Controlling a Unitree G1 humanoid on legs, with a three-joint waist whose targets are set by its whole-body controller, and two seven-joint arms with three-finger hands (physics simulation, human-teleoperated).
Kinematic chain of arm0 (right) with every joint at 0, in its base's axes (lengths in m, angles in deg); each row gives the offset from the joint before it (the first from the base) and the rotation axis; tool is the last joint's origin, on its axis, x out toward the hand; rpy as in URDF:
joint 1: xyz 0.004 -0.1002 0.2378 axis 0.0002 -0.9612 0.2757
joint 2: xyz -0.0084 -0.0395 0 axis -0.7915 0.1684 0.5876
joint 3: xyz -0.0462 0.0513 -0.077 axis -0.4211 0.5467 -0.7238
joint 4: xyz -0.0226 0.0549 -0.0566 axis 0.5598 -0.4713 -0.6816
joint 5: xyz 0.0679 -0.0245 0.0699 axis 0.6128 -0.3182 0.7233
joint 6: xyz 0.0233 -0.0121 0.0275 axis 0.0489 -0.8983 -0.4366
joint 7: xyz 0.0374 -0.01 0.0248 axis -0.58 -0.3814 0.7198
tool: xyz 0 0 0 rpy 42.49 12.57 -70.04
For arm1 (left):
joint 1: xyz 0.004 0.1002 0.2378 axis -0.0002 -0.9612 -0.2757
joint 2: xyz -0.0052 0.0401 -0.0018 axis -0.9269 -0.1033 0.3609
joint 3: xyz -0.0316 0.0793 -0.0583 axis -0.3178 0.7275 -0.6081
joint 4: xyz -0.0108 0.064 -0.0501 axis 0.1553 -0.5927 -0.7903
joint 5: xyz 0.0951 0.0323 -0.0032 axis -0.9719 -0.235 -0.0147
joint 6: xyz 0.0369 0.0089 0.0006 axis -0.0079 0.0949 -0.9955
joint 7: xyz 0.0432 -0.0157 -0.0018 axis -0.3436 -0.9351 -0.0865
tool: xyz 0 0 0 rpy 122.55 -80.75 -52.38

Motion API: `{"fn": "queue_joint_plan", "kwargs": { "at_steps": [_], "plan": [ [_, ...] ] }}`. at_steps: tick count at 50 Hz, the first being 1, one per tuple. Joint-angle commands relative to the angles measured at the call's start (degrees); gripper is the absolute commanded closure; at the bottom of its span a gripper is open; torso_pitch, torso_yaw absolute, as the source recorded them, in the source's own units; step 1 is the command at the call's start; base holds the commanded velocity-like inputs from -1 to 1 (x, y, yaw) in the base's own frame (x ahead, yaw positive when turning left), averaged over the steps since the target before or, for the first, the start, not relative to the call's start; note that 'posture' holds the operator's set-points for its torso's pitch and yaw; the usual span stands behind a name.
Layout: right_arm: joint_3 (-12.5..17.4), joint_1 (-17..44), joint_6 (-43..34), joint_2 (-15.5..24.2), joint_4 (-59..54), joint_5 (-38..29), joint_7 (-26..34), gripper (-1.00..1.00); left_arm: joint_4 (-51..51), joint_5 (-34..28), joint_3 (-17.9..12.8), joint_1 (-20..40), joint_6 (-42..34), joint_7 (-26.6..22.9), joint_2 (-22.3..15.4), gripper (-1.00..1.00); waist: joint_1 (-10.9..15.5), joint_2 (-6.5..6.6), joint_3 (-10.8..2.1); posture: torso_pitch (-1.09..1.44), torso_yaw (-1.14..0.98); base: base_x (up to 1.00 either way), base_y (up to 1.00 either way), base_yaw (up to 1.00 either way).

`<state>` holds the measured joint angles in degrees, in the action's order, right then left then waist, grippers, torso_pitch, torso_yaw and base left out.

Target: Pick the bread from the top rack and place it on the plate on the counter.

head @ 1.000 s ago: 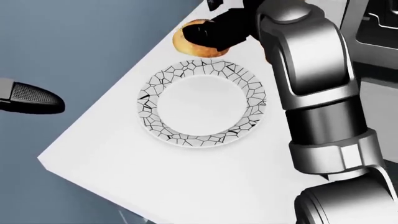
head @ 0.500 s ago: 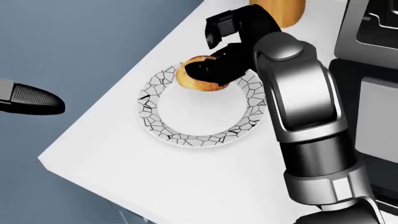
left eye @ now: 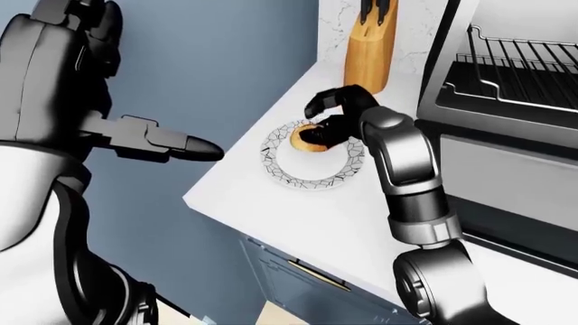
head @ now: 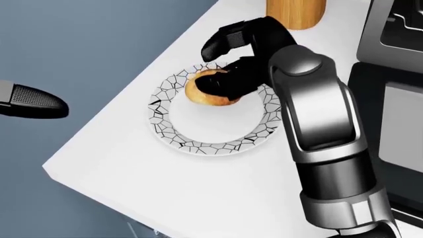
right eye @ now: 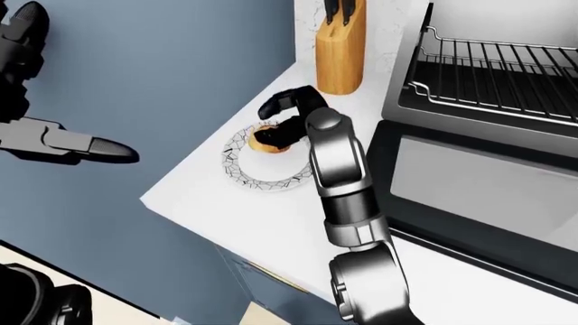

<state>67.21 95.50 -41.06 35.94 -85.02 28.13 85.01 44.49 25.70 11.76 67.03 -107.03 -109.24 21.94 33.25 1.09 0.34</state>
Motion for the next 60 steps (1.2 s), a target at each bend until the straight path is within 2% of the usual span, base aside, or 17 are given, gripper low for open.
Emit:
{"fn": "queue_joint_plan", "kwargs": {
  "at_steps": [1,3,4,8,12,13,18,19,21,22,29,40,49,51,57,60],
  "plan": [
    [0.2,2.2,1.7,0.4,2.3,-0.3,0.0,0.32,0.5,-1.0,-1.0,1.4,1.2,0.8,-0.9,-1.0,0.1,0.05,-1.52,0.0,0.47,0.0,0.0,0.0],
    [0.4,2.3,1.8,0.3,2.1,-0.3,-0.1,0.26,0.6,-1.0,-1.0,1.4,1.2,0.8,-0.9,-1.0,0.1,0.07,-1.51,0.0,0.47,0.0,0.0,0.0],
    [0.3,2.1,1.9,0.3,2.1,-0.3,0.0,0.16,0.6,-1.0,-1.1,1.3,1.2,0.8,-0.8,-1.0,0.1,0.08,-1.52,0.0,0.47,0.0,0.0,0.0],
    [0.3,2.5,2.2,0.3,1.6,-0.4,0.0,0.12,0.6,-1.0,-1.1,1.1,1.5,0.9,-0.6,-1.0,0.0,0.11,-1.56,0.0,0.47,0.0,0.0,0.0],
    [0.2,2.5,2.4,0.3,1.4,-0.4,0.2,-0.06,0.8,-1.1,-1.2,0.9,1.5,0.9,-0.7,-1.0,0.0,0.12,-1.6,0.0,0.47,0.0,0.0,0.0],
    [0.3,2.7,2.4,0.2,1.4,-0.5,0.2,-0.18,0.8,-1.1,-1.2,0.8,1.5,0.9,-0.7,-1.0,0.0,0.12,-1.61,0.0,0.47,0.0,0.0,0.0],
    [0.3,2.7,2.2,0.3,1.7,-0.5,0.4,-0.32,1.1,-1.1,-1.3,0.9,1.1,0.8,-0.8,-1.0,0.0,0.12,-1.62,0.0,0.47,0.0,0.0,0.0],
    [0.4,2.8,2.3,0.3,1.6,-0.5,0.3,-0.63,1.1,-1.1,-1.2,0.8,1.1,0.8,-0.8,-1.0,0.0,0.12,-1.61,0.0,0.47,0.0,0.0,0.0],
    [0.6,3.2,2.2,0.3,1.5,-0.4,0.1,-0.83,1.0,-1.1,-1.1,0.8,1.2,0.9,-0.7,-1.0,0.0,0.12,-1.62,0.0,0.47,0.0,0.0,0.0],
    [0.7,3.5,2.0,0.3,1.8,-0.2,0.1,-1.0,1.0,-1.1,-1.1,0.7,1.3,0.9,-0.6,-1.0,0.0,0.11,-1.62,0.0,0.47,0.0,0.0,0.0],
    [0.9,4.9,0.3,0.5,3.5,0.6,-0.3,-1.0,0.9,-1.2,-0.9,0.8,1.3,0.9,-0.7,-1.0,0.0,0.08,-1.56,0.0,0.47,0.0,0.0,0.0],
    [-0.1,7.9,-6.5,0.2,11.4,0.7,0.4,-1.0,0.3,-1.2,-0.7,1.2,1.9,0.9,-0.3,-1.0,0.1,0.1,-1.27,0.0,0.47,0.0,0.0,0.0],
    [-1.0,11.1,-11.4,-0.1,16.9,0.2,0.9,-1.0,0.5,-1.6,0.9,1.7,1.5,1.2,1.1,-1.0,0.2,0.21,-1.06,0.0,0.47,0.0,0.0,0.0],
    [-1.8,10.9,-15.4,0.0,21.4,-0.4,1.6,-1.0,0.8,-1.6,1.7,2.3,0.8,1.1,1.4,-1.0,0.3,0.16,-0.99,0.0,0.47,0.0,0.0,0.0],
    [-5.6,12.5,-33.9,2.2,39.1,-2.4,4.7,-1.0,2.5,-2.8,4.5,4.9,-2.5,0.2,1.4,-1.0,0.6,-0.19,-0.37,0.0,0.47,0.0,0.0,0.0],
    [-5.8,13.8,-34.8,2.0,39.3,-2.8,5.0,-1.0,2.8,-3.3,5.4,6.0,-3.3,-0.5,1.7,-1.0,0.6,-0.04,-0.11,0.0,0.47,0.0,0.0,0.0]
  ]
}}
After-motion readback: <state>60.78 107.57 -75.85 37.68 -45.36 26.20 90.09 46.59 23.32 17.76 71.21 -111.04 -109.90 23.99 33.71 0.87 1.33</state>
